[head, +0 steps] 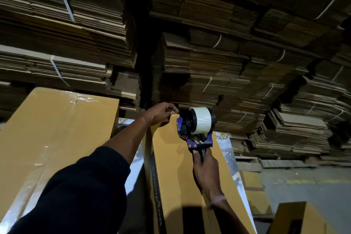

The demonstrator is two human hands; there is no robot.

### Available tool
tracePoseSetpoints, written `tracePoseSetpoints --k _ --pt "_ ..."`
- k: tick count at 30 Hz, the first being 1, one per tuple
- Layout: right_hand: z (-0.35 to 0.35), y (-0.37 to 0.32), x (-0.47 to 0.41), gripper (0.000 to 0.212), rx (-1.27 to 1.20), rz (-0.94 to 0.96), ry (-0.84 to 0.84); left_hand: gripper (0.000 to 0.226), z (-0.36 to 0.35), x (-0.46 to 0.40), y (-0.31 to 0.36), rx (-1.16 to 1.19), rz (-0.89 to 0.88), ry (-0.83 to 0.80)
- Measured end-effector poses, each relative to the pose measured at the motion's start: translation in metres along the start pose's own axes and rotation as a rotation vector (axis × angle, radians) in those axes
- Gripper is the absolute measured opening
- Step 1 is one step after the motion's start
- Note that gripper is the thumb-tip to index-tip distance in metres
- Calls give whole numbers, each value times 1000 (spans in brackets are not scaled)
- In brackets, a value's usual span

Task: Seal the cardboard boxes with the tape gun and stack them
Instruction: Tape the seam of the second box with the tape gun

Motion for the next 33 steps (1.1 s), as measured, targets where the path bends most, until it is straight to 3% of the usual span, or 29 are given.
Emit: tracePoseSetpoints --k 4,10,14,19,29,33 --pt "0 -2 1 28 -39 -4 -2 27 -3 -5 9 82 71 8" --pt "10 -6 -3 22 -9 17 -3 18 -15 -13 20 -317 96 115" --pt "12 -4 -5 22 -5 27 -6 11 -28 -9 23 -395 108 247" --pt "11 1 -5 26 -5 21 -22 4 -30 -7 17 -403 72 295" --pt "21 31 31 26 18 52 -20 30 -37 -9 11 -463 -27 335" --pt "17 34 35 28 29 50 -15 29 -43 -5 8 -574 -134 343"
Point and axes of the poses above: each hand's wrist, its own x-axis away from the middle knuckle, its own z-axis out of the back of the hand, y = z × x, the point moved 2 cm from there along -x, towards the middle knuckle, and after that the axes turned 3 degrees about -z, right-handed, at the moved point
